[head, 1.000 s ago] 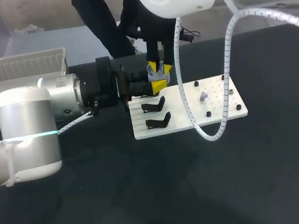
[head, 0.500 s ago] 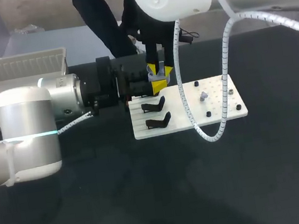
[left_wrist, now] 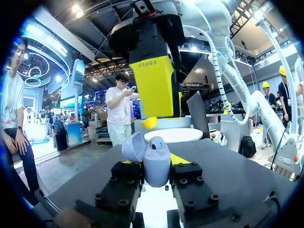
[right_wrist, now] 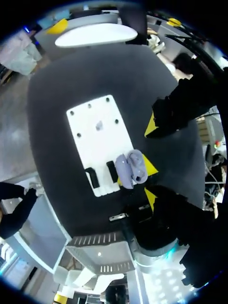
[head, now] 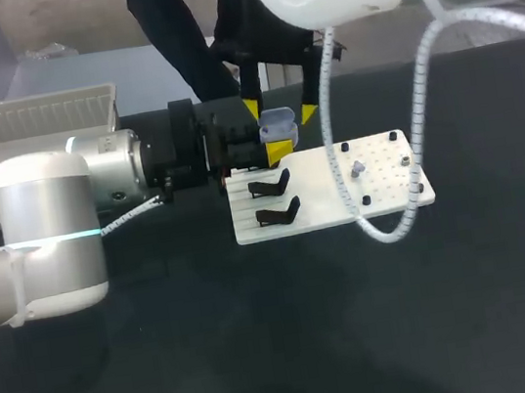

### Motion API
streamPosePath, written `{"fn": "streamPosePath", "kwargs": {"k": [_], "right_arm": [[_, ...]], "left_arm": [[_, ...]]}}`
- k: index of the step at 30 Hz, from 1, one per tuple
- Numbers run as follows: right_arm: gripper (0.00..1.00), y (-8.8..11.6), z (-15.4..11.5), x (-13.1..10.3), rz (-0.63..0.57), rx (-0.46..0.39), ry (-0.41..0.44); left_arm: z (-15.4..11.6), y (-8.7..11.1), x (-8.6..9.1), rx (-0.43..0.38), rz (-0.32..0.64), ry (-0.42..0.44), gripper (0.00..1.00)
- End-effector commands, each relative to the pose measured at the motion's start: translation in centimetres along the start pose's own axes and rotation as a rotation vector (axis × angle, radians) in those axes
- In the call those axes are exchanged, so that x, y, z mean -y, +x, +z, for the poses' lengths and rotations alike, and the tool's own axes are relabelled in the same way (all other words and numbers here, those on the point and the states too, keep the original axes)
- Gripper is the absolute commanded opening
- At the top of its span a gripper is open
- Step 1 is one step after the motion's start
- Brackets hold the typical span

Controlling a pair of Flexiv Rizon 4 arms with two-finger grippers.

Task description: Pick up each earbud case from the left stands, insert the matching earbuds, close the lid, and place the case in the box.

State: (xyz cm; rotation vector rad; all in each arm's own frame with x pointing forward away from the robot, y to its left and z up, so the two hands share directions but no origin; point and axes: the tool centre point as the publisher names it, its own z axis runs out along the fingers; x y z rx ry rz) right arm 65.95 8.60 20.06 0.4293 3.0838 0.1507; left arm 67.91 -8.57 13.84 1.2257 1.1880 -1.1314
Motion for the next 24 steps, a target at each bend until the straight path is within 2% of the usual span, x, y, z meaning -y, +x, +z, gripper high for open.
{"fn": "streamPosePath", "kwargs": {"k": [1,11,17,24], "right_arm": [[1.00,2.7,-0.2,3.9,0.009,0.135,-0.112],[1.00,2.1,0.3,7.7,0.084,0.272,-0.124],[1.00,1.7,0.6,8.6,0.038,0.316,-0.102],[1.00,1.7,0.7,8.8,0.009,0.308,-0.087]], "left_arm": [[0.0,0.1,0.1,0.005,0.005,-0.007,0.00],[0.0,0.1,0.1,0.005,0.005,-0.007,0.00],[0.0,0.1,0.1,0.005,0.005,-0.007,0.00],[0.0,0.1,0.1,0.005,0.005,-0.007,0.00]]}}
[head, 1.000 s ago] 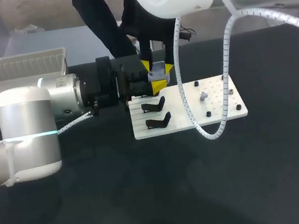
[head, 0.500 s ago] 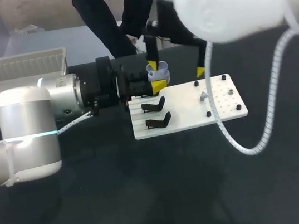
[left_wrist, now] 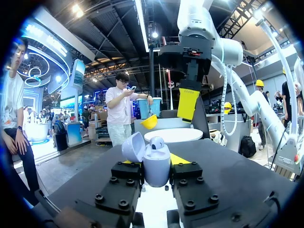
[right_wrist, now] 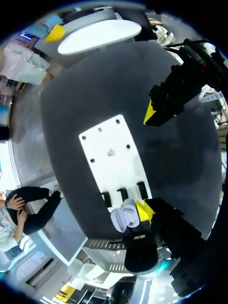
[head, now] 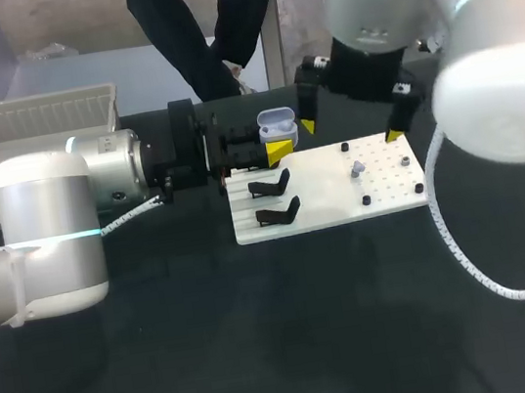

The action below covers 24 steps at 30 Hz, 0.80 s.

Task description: Pick up each earbud case from the left stands, insert the matching earbuds, close the lid, and place the case in the box.

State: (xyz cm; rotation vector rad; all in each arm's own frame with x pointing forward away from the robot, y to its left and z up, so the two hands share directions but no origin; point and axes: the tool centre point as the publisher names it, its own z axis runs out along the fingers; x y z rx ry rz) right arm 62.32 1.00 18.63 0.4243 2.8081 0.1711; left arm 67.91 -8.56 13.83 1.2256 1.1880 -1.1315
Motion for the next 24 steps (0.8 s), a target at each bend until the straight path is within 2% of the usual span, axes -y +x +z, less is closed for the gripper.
{"fn": "streamPosePath", "kwargs": {"k": [1,10,11,12,14,19,24], "right_arm": [[1.00,0.3,0.1,0.4,0.001,0.041,-0.026],[1.00,0.3,0.1,0.4,0.001,0.041,-0.026],[1.00,0.1,0.6,0.5,0.018,0.052,-0.069],[1.00,-0.2,1.3,0.7,0.009,0.055,-0.060],[1.00,-0.8,2.0,1.1,0.027,0.075,-0.096],[1.00,-2.0,4.3,1.9,-0.002,0.138,-0.097],[1.00,-3.3,7.5,2.5,-0.014,0.117,-0.100]], "left_arm": [[0.0,0.1,0.1,0.005,0.005,-0.007,0.00],[0.0,0.1,0.1,0.005,0.005,-0.007,0.00],[0.0,0.1,0.1,0.005,0.005,-0.007,0.00],[0.0,0.1,0.1,0.005,0.005,-0.007,0.00],[0.0,0.1,0.1,0.005,0.005,-0.007,0.00],[0.0,0.1,0.1,0.005,0.005,-0.007,0.00],[0.0,0.1,0.1,0.005,0.005,-0.007,0.00]]}}
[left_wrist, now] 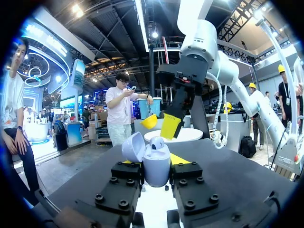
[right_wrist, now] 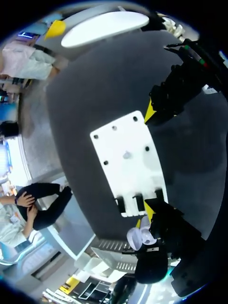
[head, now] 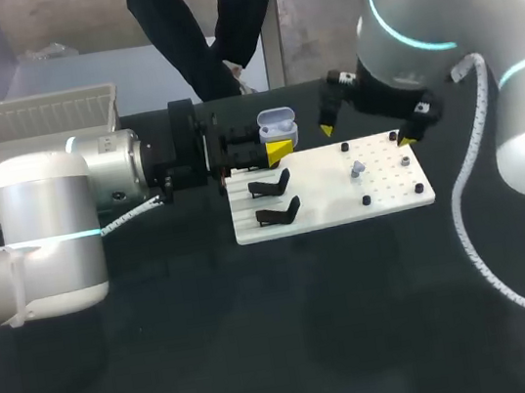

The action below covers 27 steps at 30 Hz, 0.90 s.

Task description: Pick up each earbud case from the left stands, insert the matching earbuds, close the lid, and place the case in the box.

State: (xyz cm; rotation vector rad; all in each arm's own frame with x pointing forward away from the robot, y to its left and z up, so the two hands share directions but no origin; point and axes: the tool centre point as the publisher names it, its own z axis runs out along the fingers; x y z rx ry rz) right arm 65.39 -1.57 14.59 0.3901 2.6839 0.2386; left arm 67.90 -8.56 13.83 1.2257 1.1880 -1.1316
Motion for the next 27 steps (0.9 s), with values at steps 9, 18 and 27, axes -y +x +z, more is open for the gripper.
{"fn": "streamPosePath", "kwargs": {"k": [9,18,27], "right_arm": [[1.00,-0.6,8.2,1.3,-0.046,-0.074,0.018],[1.00,-0.2,11.0,1.2,-0.093,-0.141,0.016],[1.00,-0.2,12.2,1.1,-0.094,-0.144,0.006]], "left_arm": [[0.0,0.1,0.1,0.005,0.005,-0.007,0.00],[0.0,0.1,0.1,0.005,0.005,-0.007,0.00],[0.0,0.1,0.1,0.005,0.005,-0.007,0.00]]}}
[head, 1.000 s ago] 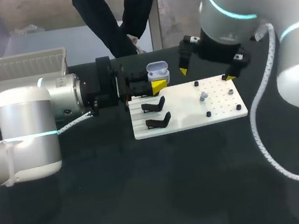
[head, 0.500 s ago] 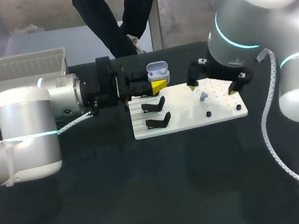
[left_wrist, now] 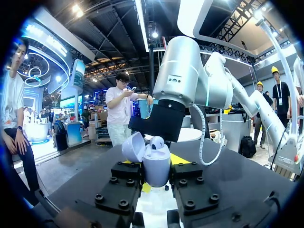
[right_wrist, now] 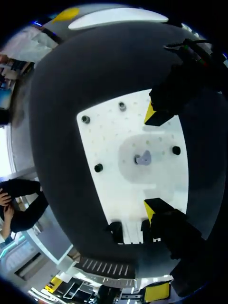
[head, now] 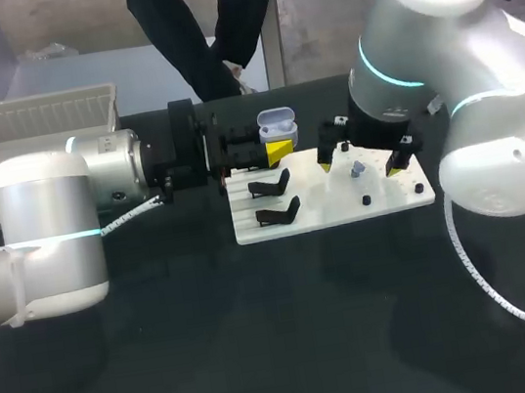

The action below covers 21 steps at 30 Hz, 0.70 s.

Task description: Pick up each earbud case from the left stands, insert the matching earbuds, close the lid, and place the case in the box.

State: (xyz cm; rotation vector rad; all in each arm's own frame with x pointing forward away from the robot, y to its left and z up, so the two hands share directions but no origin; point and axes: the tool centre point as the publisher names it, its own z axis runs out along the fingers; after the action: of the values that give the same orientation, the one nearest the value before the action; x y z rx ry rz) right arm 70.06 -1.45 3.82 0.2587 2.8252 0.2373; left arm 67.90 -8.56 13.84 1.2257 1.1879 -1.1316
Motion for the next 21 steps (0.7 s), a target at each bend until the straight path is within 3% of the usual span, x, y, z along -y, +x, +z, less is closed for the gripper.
{"fn": "streamPosePath", "kwargs": {"k": [1,5,9,14,16,21], "right_arm": [[1.00,-0.29,0.56,-0.05,-0.001,-0.013,0.002],[0.97,-0.19,0.71,0.08,0.003,-0.015,0.005],[0.80,-0.26,0.76,0.30,0.013,-0.016,0.002],[0.64,-0.28,0.73,0.34,0.014,-0.017,0.001],[0.51,-0.29,0.74,0.32,0.014,-0.017,0.001],[0.47,-0.43,1.03,0.33,0.019,-0.020,0.001]], "left_arm": [[0.02,0.09,0.13,0.005,0.005,-0.007,0.00],[0.02,0.09,0.13,0.005,0.005,-0.007,0.00],[0.02,0.09,0.13,0.005,0.005,-0.007,0.00],[0.02,0.09,0.13,0.005,0.005,-0.007,0.00],[0.02,0.09,0.13,0.005,0.005,-0.007,0.00],[0.02,0.09,0.13,0.005,0.005,-0.007,0.00]]}}
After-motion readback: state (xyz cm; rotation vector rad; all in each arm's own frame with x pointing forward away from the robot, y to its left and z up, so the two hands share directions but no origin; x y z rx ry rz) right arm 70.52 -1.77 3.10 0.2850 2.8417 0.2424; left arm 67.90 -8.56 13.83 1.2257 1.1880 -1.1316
